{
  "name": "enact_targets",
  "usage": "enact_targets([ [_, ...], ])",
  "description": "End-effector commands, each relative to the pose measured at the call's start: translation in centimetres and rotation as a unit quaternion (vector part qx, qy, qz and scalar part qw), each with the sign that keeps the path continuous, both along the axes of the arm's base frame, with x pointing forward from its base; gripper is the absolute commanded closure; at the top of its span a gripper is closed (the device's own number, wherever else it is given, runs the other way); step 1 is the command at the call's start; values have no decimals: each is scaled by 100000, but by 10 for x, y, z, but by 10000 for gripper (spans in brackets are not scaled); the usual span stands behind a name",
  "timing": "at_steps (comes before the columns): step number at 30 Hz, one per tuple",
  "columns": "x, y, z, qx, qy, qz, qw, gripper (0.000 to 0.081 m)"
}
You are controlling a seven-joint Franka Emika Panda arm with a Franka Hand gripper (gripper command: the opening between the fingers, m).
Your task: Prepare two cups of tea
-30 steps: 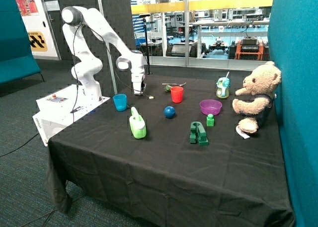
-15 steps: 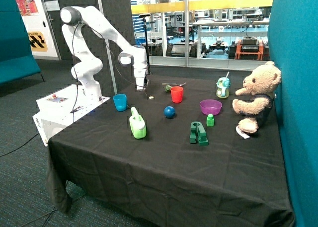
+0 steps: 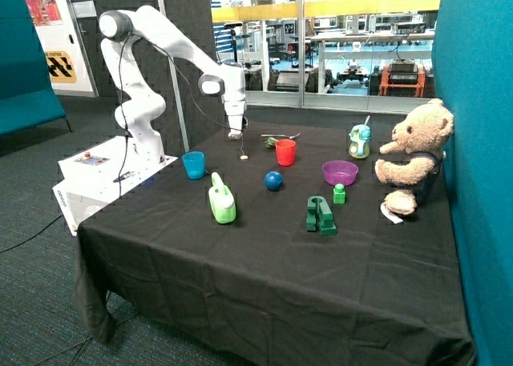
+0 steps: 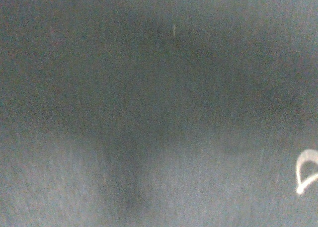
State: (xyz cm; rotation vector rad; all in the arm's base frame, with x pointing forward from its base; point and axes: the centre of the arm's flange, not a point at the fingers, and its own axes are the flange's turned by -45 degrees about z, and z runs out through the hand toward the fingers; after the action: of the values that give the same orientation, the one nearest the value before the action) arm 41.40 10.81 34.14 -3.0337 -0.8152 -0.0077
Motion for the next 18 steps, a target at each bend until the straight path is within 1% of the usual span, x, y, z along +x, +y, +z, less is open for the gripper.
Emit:
enact_targets([
  [1, 51, 25, 30, -82, 233, 2559, 99967, 808],
  [5, 73, 34, 45, -84, 232, 3375, 99943, 808],
  [9, 88, 40, 54, -84, 232, 3445, 99940, 808],
  [14, 101, 45, 63, -85, 231, 3995, 99920, 808],
  [18, 106, 49, 67, -86, 231, 4497, 99899, 808],
])
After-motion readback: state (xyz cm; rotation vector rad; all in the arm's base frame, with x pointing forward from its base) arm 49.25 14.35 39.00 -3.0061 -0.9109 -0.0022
